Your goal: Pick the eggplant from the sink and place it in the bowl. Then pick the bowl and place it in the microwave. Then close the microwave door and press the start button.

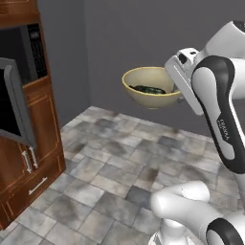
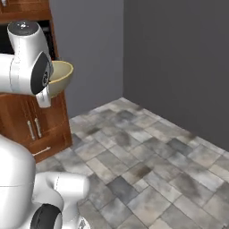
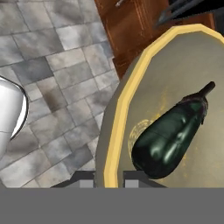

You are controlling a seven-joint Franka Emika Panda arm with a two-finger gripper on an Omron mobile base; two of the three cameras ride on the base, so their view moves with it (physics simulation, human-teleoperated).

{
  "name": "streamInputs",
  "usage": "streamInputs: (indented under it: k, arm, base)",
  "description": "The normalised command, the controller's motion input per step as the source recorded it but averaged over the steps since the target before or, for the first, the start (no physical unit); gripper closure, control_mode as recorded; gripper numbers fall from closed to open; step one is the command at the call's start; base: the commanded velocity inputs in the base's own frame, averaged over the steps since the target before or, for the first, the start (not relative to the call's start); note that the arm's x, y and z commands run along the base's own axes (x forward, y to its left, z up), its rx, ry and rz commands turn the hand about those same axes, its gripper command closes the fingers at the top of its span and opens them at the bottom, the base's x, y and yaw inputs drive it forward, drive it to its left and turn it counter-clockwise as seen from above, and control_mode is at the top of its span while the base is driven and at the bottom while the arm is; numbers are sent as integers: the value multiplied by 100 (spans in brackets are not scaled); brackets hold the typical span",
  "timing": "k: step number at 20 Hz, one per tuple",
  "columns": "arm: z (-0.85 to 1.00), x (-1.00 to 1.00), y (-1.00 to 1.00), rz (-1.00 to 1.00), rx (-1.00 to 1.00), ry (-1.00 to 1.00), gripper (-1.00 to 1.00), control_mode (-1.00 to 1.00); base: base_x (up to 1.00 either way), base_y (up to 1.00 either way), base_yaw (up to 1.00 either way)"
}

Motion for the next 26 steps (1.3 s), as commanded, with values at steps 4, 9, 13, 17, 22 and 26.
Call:
streamInputs:
  k: [4, 9, 13, 17, 22, 26]
  arm:
    - [0, 0, 0, 0, 0, 0, 100, 100]
    - [0, 0, 0, 0, 0, 0, 100, 100]
    - [0, 0, 0, 0, 0, 0, 100, 100]
    - [0, 0, 0, 0, 0, 0, 100, 100]
    - [0, 0, 0, 0, 0, 0, 100, 100]
    - [0, 0, 0, 0, 0, 0, 100, 100]
  base:
    - [62, -32, 69]
    - [75, -44, 65]
    - [70, -52, 60]
    - [64, -54, 51]
    - [76, -31, 24]
    - [93, 1, 1]
